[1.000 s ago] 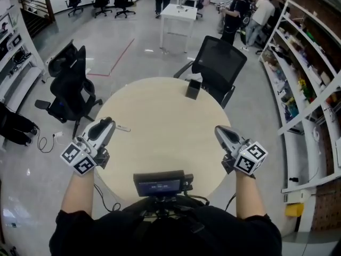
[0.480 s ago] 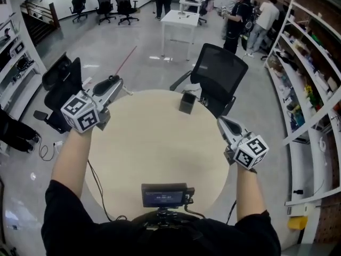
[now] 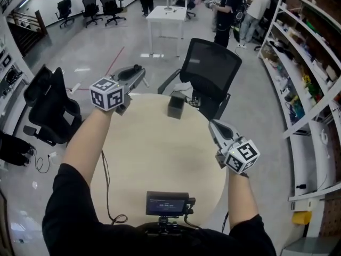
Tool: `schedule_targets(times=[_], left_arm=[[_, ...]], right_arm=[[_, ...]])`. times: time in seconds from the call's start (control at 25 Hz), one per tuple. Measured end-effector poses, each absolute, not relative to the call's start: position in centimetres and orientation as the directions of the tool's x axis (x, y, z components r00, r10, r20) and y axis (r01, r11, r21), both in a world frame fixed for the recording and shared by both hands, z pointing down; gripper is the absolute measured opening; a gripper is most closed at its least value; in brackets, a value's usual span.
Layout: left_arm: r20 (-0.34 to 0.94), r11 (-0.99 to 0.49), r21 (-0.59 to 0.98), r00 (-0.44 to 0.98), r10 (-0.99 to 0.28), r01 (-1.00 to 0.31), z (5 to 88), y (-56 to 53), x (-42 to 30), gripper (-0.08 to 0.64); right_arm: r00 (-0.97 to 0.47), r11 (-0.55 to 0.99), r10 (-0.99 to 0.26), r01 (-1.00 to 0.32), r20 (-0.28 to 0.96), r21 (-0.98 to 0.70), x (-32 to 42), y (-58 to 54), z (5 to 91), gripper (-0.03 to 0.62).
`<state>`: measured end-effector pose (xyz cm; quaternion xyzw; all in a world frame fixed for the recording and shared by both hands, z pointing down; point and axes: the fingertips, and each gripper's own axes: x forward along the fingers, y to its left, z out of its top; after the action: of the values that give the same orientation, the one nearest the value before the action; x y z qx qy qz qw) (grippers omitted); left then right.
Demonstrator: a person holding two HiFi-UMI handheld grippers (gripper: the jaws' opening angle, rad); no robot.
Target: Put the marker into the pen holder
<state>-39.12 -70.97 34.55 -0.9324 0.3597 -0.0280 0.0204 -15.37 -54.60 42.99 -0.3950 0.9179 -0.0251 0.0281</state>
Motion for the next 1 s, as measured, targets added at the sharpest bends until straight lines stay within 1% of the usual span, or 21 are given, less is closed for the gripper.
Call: schedule_targets(times=[0.24, 0.44, 0.76, 1.0], left_arm=[[0.105, -0.749, -0.003, 0.745, -0.659, -0.662, 41.5, -78.6, -34.6, 0.077], [0.184, -0.774, -0.005, 0.76, -0.623, -0.633, 48.3, -83.2, -31.3, 0.077], [0.265, -0.814, 0.029, 0.79, -0.553, -0.58, 57.7, -86.7, -26.7, 0.077], [0.317, -0.83, 0.03, 0.793, -0.521, -0.557, 62.9, -87.4, -24.8, 0.077]], right_arm=[[-0.671, 0.666, -0.741, -0.732, -0.02, -0.143, -13.4, -57.5, 49.2, 0.003], [-0.657, 0.641, -0.754, -0.737, 0.007, -0.215, -12.6, -59.5, 53.8, 0.003], [-0.649, 0.617, -0.76, -0.739, 0.041, -0.27, -11.7, -61.1, 59.7, 0.003], [-0.65, 0.609, -0.757, -0.735, 0.057, -0.297, -11.5, -61.7, 62.2, 0.003]])
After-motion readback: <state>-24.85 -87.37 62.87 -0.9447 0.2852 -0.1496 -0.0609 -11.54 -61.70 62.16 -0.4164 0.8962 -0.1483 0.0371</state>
